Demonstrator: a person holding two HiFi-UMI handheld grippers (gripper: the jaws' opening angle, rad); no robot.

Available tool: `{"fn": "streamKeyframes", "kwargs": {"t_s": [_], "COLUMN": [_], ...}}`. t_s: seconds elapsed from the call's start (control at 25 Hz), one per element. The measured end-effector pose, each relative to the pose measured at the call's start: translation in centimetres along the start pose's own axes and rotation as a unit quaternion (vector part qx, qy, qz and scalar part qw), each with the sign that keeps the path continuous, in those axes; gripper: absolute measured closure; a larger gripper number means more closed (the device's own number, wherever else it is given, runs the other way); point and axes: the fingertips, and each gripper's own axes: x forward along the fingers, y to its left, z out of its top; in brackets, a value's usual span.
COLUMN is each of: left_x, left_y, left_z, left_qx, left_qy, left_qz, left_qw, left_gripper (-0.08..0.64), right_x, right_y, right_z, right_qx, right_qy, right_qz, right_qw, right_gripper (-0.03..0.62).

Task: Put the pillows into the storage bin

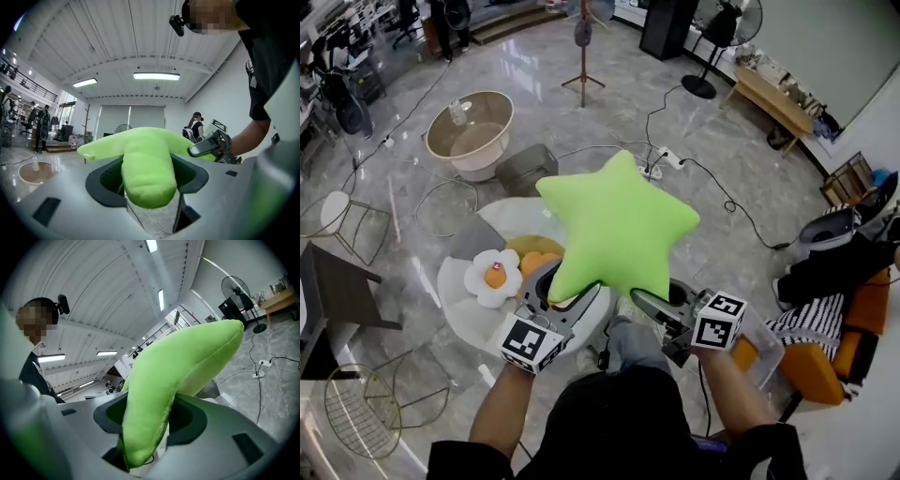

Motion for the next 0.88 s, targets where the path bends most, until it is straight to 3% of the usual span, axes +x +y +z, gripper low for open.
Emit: {"fn": "streamKeyframes", "kwargs": {"t_s": [0.44, 0.88], "left_x": [6.6, 16.4], "left_y": [-7.2, -20.2], "left_z": [-1.5, -3.9], "left_qx": [0.007, 0.012], "left_qy": [0.025, 0.056], "left_qz": [-0.112, -0.247], "left_qw": [0.9934, 0.9673], "left_gripper": [0.273, 0.272], "right_x": [-9.0, -23.2], "right_y": [-3.2, -8.7], "right_z": [-1.1, -3.0], "right_qx": [0.041, 0.084], "right_qy": [-0.090, -0.180], "right_qz": [-0.075, -0.164], "right_qw": [0.992, 0.966], "right_gripper": [0.371, 0.370]}}
